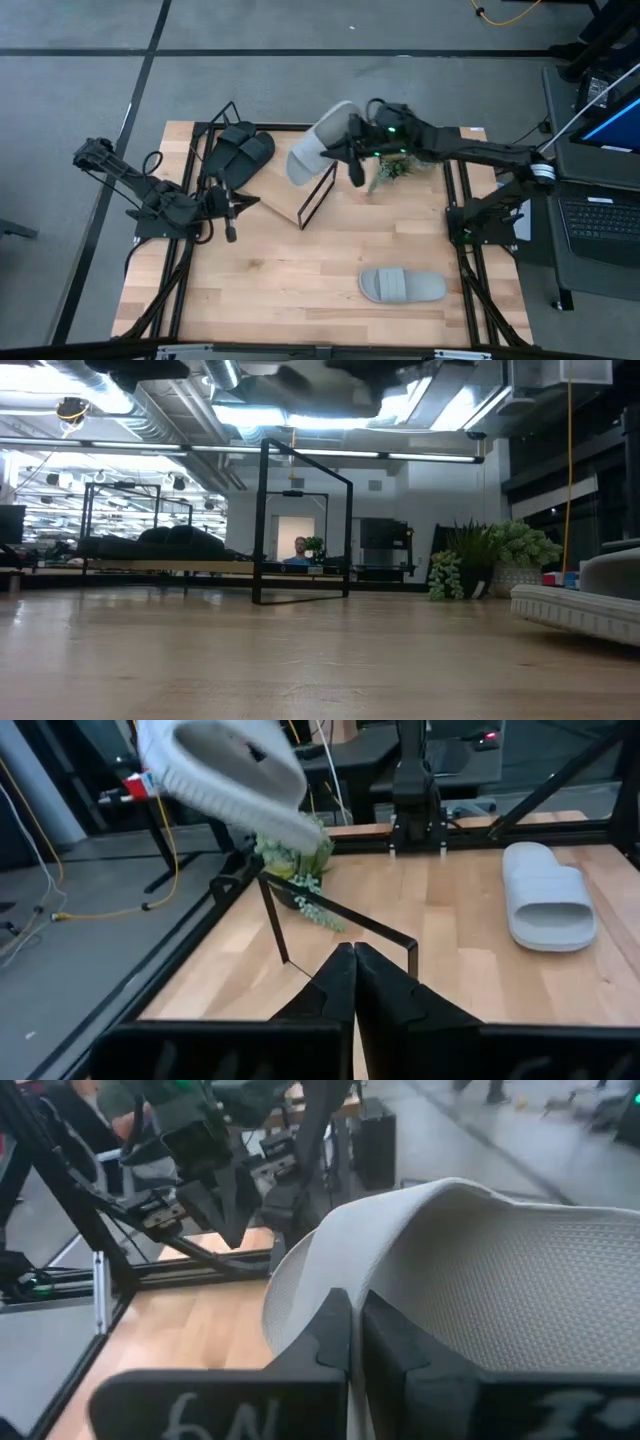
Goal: Pick and place slides into the shelf
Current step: Put the top gray slipper on the shelf
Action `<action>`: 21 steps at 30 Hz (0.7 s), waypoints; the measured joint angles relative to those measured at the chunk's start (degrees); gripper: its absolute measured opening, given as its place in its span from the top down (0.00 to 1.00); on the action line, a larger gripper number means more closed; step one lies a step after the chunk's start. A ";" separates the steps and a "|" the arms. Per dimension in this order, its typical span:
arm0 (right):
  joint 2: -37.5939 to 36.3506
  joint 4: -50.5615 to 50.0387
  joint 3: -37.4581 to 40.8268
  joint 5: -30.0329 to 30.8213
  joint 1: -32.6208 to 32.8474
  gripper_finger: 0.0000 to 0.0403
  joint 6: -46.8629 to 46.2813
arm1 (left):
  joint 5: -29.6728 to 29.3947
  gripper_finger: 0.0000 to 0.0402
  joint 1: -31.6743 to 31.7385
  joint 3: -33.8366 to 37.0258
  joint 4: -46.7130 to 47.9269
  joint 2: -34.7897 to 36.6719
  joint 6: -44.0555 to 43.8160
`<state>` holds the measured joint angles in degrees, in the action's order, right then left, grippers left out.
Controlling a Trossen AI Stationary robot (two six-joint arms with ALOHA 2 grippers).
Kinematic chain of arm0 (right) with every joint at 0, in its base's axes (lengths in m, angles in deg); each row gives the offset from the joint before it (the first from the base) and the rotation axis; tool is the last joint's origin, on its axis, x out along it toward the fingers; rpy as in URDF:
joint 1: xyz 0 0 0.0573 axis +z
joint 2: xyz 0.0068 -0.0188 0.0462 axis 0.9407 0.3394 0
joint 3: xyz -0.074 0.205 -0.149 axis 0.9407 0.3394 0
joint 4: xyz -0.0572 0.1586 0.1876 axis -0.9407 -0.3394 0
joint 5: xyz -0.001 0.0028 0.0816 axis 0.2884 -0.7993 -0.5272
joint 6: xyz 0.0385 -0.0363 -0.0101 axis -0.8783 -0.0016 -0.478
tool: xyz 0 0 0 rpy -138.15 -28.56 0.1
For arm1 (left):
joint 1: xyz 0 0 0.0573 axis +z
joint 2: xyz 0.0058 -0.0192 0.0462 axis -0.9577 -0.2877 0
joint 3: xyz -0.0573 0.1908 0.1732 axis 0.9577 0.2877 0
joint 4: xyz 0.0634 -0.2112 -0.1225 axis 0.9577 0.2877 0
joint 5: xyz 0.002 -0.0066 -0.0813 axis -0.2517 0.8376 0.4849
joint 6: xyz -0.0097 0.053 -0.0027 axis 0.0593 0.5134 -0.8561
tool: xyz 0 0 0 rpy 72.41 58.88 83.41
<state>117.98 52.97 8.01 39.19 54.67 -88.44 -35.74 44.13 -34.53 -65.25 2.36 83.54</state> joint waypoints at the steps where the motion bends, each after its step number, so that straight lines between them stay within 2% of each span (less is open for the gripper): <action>1: 2.00 -1.35 -2.19 -0.40 -0.21 0.97 -0.55 | 0.01 1.00 0.00 0.00 0.02 0.17 0.24; 11: 19.93 -9.30 -19.64 -4.68 -0.85 0.97 -2.35 | 0.10 1.00 0.00 -0.02 1.39 0.21 1.03; 21: 28.93 -9.78 -22.40 -4.70 -0.80 0.97 -4.36 | 0.23 1.00 0.00 -0.02 3.62 0.19 1.06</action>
<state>146.90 43.20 -14.39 34.50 53.87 -92.79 -35.51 44.13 -34.55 -61.63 2.56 84.60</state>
